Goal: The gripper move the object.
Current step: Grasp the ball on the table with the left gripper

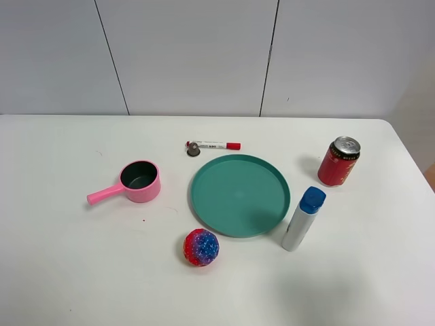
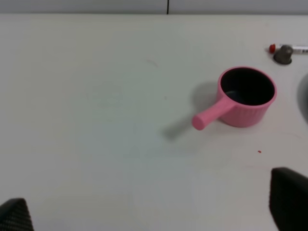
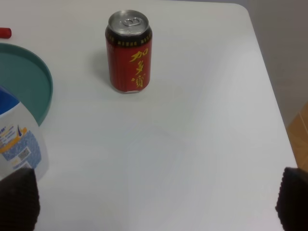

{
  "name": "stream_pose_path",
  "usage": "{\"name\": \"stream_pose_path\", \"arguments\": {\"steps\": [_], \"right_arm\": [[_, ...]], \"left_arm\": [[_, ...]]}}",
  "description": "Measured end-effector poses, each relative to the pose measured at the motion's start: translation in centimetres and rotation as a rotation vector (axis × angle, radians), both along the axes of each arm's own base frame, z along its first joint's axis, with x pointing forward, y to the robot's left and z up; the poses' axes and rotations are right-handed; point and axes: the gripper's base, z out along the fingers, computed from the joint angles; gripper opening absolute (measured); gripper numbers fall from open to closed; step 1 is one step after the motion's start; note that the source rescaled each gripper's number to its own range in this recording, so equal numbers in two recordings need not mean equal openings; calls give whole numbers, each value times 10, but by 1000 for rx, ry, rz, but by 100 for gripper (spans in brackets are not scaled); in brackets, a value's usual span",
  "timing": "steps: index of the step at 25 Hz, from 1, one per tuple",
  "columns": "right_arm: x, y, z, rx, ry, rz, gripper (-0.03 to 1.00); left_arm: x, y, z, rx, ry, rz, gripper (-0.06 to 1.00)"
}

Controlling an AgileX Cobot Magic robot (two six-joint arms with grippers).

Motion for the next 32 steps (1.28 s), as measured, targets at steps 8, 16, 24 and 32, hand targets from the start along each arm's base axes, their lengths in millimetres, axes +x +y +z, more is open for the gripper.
{"name": "stream_pose_path", "arguments": {"steps": [8,16,24,32], "right_arm": [[0,0,0,0,0,0,100],[0,0,0,0,0,0,100],[0,0,0,0,0,0,100],[0,0,0,0,0,0,100]], "left_arm": [[68,-12,15,-127,142,-74,100],[128,-27,-7,-150,349,-268,100],[148,-65,-23,-185,432,-527,100],[167,-114,-57,-114,511,-663,100]]}}
